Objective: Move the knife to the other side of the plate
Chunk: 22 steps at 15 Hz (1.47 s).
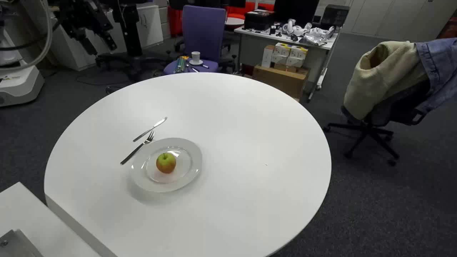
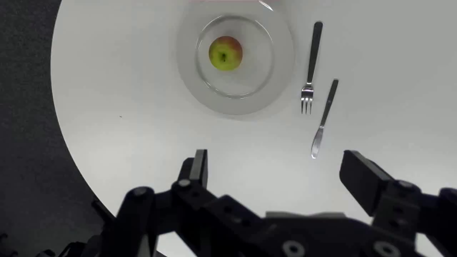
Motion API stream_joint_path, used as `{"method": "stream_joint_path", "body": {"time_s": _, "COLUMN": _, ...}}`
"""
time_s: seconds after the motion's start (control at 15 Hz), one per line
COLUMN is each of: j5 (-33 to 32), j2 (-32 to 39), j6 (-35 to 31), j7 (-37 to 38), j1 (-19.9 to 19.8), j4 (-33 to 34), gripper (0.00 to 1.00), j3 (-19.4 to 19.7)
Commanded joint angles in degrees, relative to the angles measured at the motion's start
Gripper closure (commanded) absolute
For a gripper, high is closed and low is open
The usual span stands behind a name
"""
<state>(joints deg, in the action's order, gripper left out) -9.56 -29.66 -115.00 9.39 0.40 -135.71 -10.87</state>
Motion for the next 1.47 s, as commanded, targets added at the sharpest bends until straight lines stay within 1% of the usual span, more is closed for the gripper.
{"method": "stream_joint_path", "body": {"time_s": 0.0, "j5": -0.50, "j2": 0.22, "j6": 0.18, "j7": 0.43, "j1": 1.03, "j4": 0.12, "gripper": 0.00, "j3": 0.84}}
{"method": "stream_joint_path", "body": {"time_s": 0.6, "j5": -0.50, "j2": 0.21, "j6": 0.18, "j7": 0.43, "j1": 1.03, "j4": 0.13, "gripper": 0.00, "j3": 0.84}}
{"method": "stream_joint_path", "body": {"time_s": 0.73, "j5": -1.96, "j2": 1.14, "j6": -1.38, "j7": 0.92, "j1": 0.47, "j4": -0.37, "gripper": 0.00, "j3": 0.72}}
{"method": "stream_joint_path", "body": {"time_s": 0.93, "j5": -4.18, "j2": 3.21, "j6": -6.32, "j7": 0.53, "j1": 0.03, "j4": -1.60, "gripper": 0.00, "j3": 1.23}}
{"method": "stream_joint_path", "body": {"time_s": 1.13, "j5": -5.52, "j2": 5.87, "j6": -12.89, "j7": 2.27, "j1": -0.75, "j4": -2.71, "gripper": 0.00, "j3": 1.83}}
{"method": "stream_joint_path", "body": {"time_s": 1.4, "j5": -2.05, "j2": 10.67, "j6": -19.00, "j7": 6.86, "j1": -1.23, "j4": -2.50, "gripper": 0.00, "j3": 3.38}}
